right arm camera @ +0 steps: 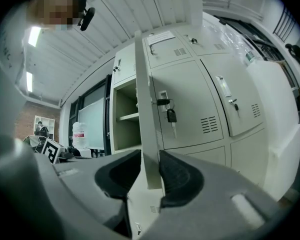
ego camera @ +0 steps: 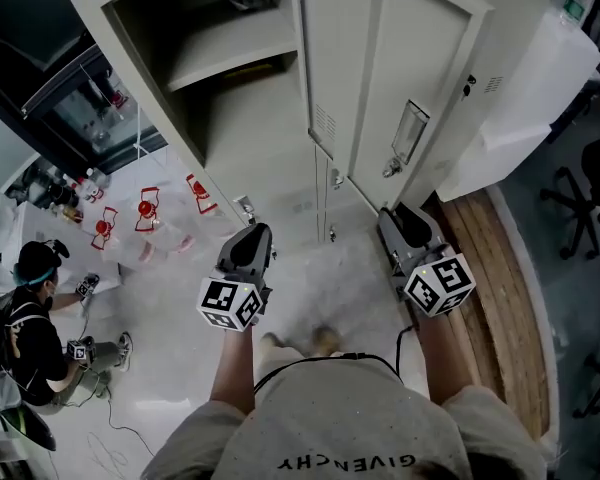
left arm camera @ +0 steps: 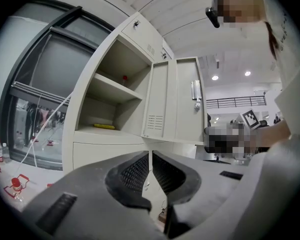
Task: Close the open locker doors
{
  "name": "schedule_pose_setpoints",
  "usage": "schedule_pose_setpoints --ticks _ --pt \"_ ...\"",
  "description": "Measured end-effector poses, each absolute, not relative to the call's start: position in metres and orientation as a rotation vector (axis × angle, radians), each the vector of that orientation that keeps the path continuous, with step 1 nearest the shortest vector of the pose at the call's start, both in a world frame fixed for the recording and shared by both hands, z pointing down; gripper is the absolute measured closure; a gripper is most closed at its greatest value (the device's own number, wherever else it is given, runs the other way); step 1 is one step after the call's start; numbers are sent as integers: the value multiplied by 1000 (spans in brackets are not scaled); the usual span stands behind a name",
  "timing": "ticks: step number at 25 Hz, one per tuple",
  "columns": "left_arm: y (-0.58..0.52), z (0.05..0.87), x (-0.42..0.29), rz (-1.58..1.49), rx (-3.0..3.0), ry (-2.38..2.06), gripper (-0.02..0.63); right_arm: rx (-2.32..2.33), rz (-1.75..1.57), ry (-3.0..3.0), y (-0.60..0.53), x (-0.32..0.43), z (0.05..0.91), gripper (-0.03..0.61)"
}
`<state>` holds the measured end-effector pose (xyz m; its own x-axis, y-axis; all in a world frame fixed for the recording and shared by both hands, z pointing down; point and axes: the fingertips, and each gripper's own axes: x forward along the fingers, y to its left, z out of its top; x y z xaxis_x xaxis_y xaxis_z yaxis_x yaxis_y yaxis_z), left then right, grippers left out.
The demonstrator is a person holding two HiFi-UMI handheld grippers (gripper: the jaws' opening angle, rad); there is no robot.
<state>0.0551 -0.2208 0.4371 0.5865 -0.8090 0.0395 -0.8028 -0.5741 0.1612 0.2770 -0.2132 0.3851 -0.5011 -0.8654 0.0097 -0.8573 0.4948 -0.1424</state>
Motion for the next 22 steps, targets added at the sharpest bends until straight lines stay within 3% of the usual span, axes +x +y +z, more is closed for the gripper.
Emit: schedule_pose_setpoints --ticks 22 --pt "-239 416 -36 -106 2698 -1290 595 -1626 -183 2659 -188 184 382 465"
